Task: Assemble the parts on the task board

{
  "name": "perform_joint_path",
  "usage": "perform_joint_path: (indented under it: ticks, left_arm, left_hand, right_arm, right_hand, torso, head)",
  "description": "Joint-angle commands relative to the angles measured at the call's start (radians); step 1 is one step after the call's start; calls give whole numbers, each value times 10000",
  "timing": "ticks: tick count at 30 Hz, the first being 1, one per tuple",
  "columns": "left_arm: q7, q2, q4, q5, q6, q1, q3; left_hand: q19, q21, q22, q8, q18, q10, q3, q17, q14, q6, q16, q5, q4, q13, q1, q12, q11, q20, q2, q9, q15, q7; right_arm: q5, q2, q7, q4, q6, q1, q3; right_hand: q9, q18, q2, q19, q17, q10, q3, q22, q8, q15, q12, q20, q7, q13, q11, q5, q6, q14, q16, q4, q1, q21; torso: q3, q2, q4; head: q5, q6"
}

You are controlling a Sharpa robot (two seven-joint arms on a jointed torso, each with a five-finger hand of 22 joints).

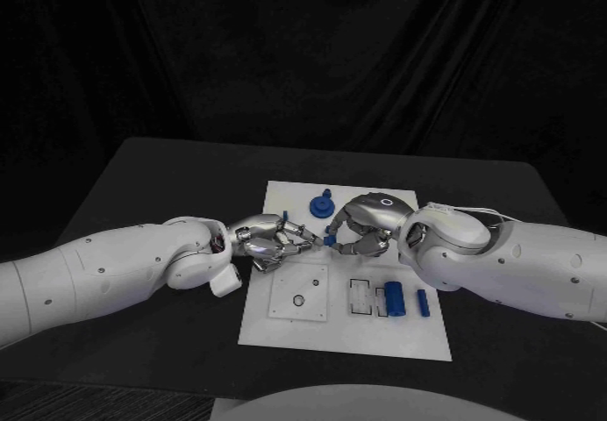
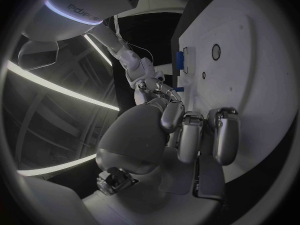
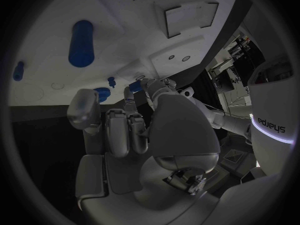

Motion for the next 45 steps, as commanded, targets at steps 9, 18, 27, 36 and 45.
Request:
perform_joint_path:
  ticks: [9, 18, 27, 36, 45]
  left_arm:
    - [80, 75, -42, -2, 136, -45, 7]
    - [44, 99, -75, -2, 150, -73, 7]
    - [-53, 117, -120, -2, 189, -95, 7]
    - [-216, 124, -150, -2, 252, -119, 7]
    - [-278, 123, -181, -2, 234, -141, 7]
  left_hand:
    - [-133, -72, 1287, -88, -56, 1543, 130, 2630, 1056, -164, 27, -69, -33, 4358, -68, 3426, -602, -3, 32, -20, -106, -59]
    - [-145, -77, 1285, -106, -55, 1543, 158, 2630, 1056, -200, 27, -78, -41, 4358, -67, 3426, -610, -10, 39, -21, -113, -68]
    - [-188, -90, 1257, -119, -46, 1543, 177, 2630, 1056, -230, 27, -87, -45, 4358, -69, 3426, -614, -15, 44, -22, -118, -73]
    - [-238, -107, 1232, -86, -38, 1543, 211, 2630, 1056, -94, 27, -121, -35, 4358, -104, 3426, -601, -26, 48, 7, -121, -20]
    - [-285, -123, 1205, -68, -30, 1543, 224, 2630, 1056, -37, 27, -144, -26, 4358, -131, 3426, -580, -25, 41, 22, -112, 17]
  right_arm:
    - [-55, 62, -27, 18, 16, -3, 4]
    - [-55, 107, 76, 35, -37, -4, 4]
    - [-55, 128, 280, 48, -233, -4, 4]
    - [-55, 125, 393, 47, -323, -4, 4]
    - [-55, 129, 436, 55, -399, -3, 4]
  right_hand:
    - [34, 121, 16, 65, 1545, 1040, 78, 990, 35, -28, 26, 13, -56, 2633, 3, -18, 161, 785, 35, -28, 112, 36]
    - [48, 120, 8, 67, 1548, 1040, 100, 994, 33, -25, 26, 17, -52, 2633, 4, -60, 151, 785, 39, -52, 128, 33]
    - [63, 121, 4, 70, 1560, 1040, 138, 1002, 24, -30, 26, 18, -50, 2633, -13, -79, 129, 788, 50, -89, 160, 33]
    - [81, 129, -7, 61, 1547, 1040, 176, 998, 23, -33, 26, 17, -51, 2633, -13, -71, 119, 785, 39, -134, 201, -2]
    - [96, 140, -35, 39, 1512, 1040, 200, 983, 17, -28, 26, 19, -42, 2633, 4, -77, 103, 776, 7, -173, 227, -74]
  torso:
    - [-17, -3, 24]
    - [-16, 3, 24]
    - [-15, 4, 22]
    - [-15, 3, 19]
    - [-15, 0, 25]
  head:
    - [-12, -2]
    - [-24, -29]
    - [-10, -45]
    - [12, -45]
    - [22, -41]
